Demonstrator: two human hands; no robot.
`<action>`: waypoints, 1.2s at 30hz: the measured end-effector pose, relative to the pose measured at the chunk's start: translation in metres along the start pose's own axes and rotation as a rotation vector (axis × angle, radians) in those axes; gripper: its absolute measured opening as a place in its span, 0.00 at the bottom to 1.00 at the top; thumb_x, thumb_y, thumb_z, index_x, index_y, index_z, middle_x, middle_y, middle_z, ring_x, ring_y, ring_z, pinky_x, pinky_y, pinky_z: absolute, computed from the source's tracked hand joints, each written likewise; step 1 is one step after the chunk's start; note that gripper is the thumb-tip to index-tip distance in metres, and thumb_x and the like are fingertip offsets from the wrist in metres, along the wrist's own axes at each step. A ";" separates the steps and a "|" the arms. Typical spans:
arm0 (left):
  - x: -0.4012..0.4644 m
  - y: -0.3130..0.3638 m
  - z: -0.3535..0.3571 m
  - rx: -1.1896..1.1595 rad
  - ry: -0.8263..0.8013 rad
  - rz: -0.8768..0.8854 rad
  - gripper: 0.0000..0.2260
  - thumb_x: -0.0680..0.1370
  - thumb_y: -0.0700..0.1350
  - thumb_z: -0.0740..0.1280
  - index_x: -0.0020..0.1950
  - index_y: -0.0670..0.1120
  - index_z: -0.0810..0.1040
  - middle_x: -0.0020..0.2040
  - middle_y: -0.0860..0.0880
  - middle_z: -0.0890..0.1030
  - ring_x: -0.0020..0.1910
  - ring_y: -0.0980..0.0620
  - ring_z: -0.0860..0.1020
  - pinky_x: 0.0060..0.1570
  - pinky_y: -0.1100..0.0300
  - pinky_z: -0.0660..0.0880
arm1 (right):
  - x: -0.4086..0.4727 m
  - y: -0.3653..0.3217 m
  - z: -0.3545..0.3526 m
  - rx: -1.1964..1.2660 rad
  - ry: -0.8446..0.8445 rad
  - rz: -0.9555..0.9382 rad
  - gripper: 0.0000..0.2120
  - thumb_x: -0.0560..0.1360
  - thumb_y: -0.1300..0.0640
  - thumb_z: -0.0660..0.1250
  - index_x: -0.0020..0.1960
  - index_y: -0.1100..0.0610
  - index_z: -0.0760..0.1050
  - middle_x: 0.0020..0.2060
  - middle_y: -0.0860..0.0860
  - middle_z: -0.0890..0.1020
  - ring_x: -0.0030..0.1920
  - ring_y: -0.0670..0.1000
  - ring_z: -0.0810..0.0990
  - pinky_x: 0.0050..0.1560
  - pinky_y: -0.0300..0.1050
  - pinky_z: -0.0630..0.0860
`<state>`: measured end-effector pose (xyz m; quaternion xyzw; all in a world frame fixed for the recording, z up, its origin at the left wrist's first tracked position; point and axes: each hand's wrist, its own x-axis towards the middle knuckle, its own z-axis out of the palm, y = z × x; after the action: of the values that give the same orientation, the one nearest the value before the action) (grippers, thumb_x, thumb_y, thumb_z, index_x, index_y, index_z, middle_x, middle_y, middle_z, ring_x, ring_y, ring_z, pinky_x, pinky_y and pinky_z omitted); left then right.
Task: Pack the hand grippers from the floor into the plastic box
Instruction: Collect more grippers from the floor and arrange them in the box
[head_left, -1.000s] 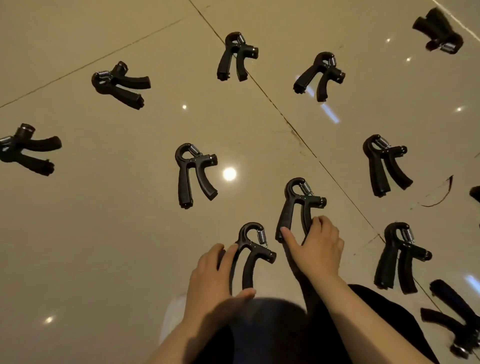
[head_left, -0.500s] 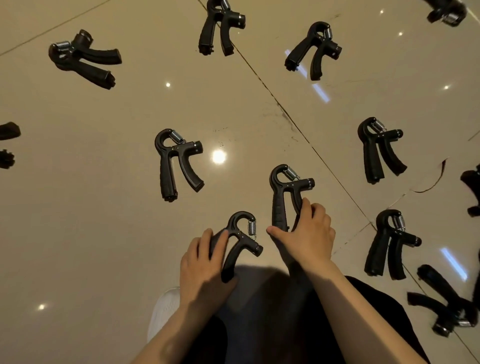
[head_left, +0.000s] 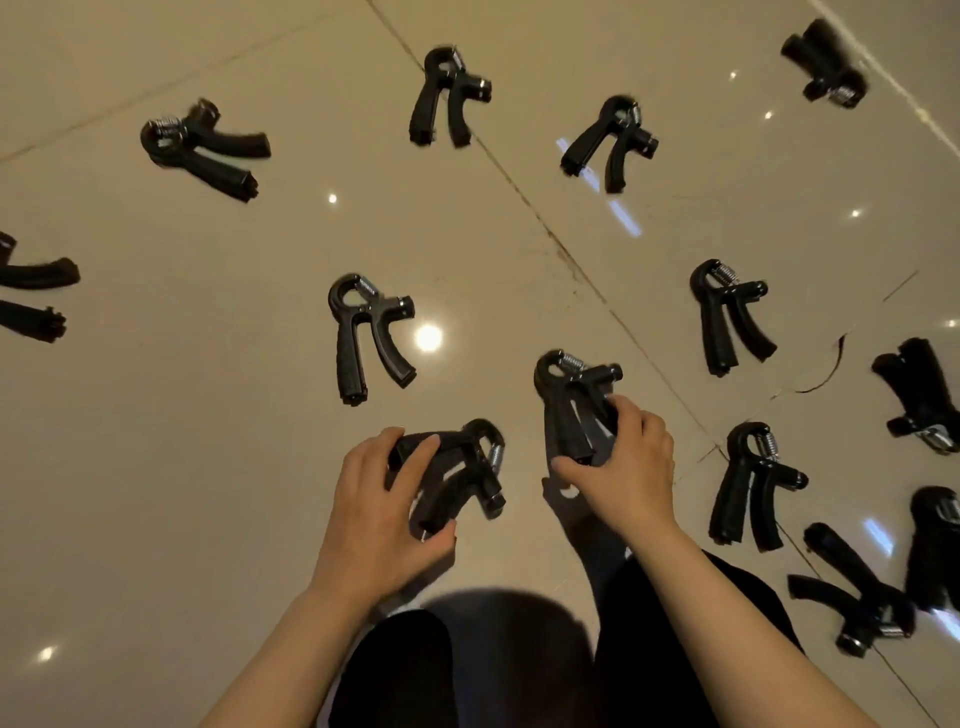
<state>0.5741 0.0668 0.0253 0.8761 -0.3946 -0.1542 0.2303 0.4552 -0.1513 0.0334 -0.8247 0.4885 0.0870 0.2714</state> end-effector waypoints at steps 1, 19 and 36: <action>0.003 0.008 -0.013 0.000 0.019 0.062 0.34 0.63 0.58 0.69 0.66 0.47 0.69 0.62 0.40 0.71 0.59 0.43 0.67 0.55 0.54 0.68 | -0.006 -0.003 -0.012 0.013 0.018 -0.030 0.43 0.62 0.47 0.76 0.71 0.51 0.59 0.65 0.54 0.65 0.65 0.55 0.63 0.66 0.52 0.64; -0.084 0.251 -0.267 0.045 0.498 0.670 0.33 0.63 0.64 0.69 0.60 0.44 0.76 0.58 0.45 0.77 0.56 0.44 0.72 0.55 0.67 0.62 | -0.257 0.014 -0.218 0.448 0.516 -0.441 0.37 0.61 0.56 0.79 0.61 0.44 0.62 0.58 0.43 0.63 0.51 0.24 0.64 0.44 0.22 0.65; -0.328 0.501 -0.083 -0.066 0.132 1.227 0.31 0.64 0.65 0.66 0.59 0.46 0.75 0.59 0.43 0.76 0.58 0.45 0.71 0.54 0.58 0.67 | -0.564 0.307 -0.204 0.615 1.044 -0.025 0.35 0.59 0.53 0.80 0.59 0.45 0.64 0.57 0.45 0.67 0.56 0.47 0.73 0.57 0.38 0.70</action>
<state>0.0903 0.0480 0.3875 0.4896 -0.8064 0.0488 0.3280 -0.1178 0.0523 0.3234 -0.6478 0.5502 -0.4775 0.2227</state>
